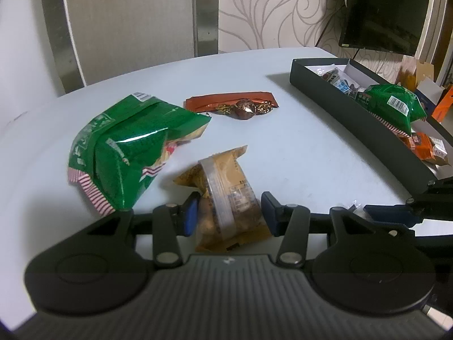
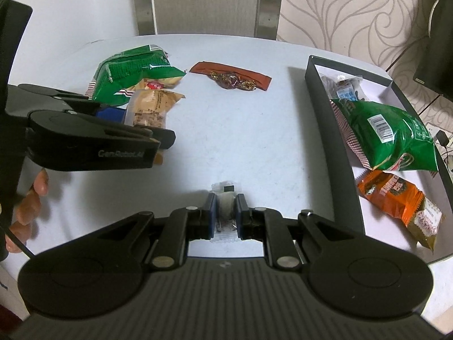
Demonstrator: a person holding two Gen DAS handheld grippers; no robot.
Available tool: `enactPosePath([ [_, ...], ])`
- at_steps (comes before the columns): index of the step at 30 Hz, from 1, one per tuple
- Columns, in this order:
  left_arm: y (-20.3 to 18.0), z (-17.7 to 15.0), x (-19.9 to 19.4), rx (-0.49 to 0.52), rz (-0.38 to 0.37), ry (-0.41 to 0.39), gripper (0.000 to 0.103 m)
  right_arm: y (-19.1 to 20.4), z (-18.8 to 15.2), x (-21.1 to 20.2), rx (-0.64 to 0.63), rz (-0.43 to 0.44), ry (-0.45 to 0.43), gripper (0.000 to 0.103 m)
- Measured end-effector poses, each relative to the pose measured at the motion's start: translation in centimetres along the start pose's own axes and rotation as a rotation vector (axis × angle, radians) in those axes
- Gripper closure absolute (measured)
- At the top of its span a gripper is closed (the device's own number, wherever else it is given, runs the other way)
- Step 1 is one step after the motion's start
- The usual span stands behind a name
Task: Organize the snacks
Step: 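Hold the small packet with the right tool while the left tool approaches the tan bread bag, then close the left tool on the tan bread bag while the right tool holds the packet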
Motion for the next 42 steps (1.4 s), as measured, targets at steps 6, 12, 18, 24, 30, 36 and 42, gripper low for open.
enactPosePath([
  [6, 0.1, -0.2, -0.2, 0.005, 0.000, -0.003, 0.054, 0.2, -0.2, -0.3, 0.003, -0.007, 0.000, 0.086],
  [12, 0.1, -0.2, -0.4, 0.005, 0.000, -0.003, 0.055, 0.2, -0.2, -0.6, 0.010, -0.008, -0.005, 0.086],
  [18, 0.0, -0.3, -0.4, 0.013, 0.005, -0.002, 0.055, 0.2, -0.2, -0.7, 0.010, -0.005, -0.003, 0.086],
  [24, -0.5, -0.3, -0.6, 0.020, 0.003, -0.001, 0.056, -0.1, -0.3, -0.9, 0.011, -0.004, -0.006, 0.086],
  [30, -1.2, -0.2, -0.6, 0.026, 0.001, 0.002, 0.056, -0.3, -0.5, -1.3, 0.013, 0.001, -0.007, 0.086],
  [36, -1.7, 0.3, -0.6, 0.037, 0.001, -0.003, 0.057, -0.5, -0.4, -1.8, 0.015, 0.009, -0.017, 0.086],
  [42, -2.2, 0.8, -0.6, 0.043, 0.000, -0.009, 0.058, -0.7, -0.3, -2.4, 0.015, 0.015, -0.028, 0.086],
])
Point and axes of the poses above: each gripper's, at about its wrist camera, not at the fingertips, and x roughly the way its jaws point, y to its left, z to its top, the point moved 6 cm from there along x, roughly the way its jaws point, and after that the axes turned 2 degrees about -y, right-handed, at the moved point
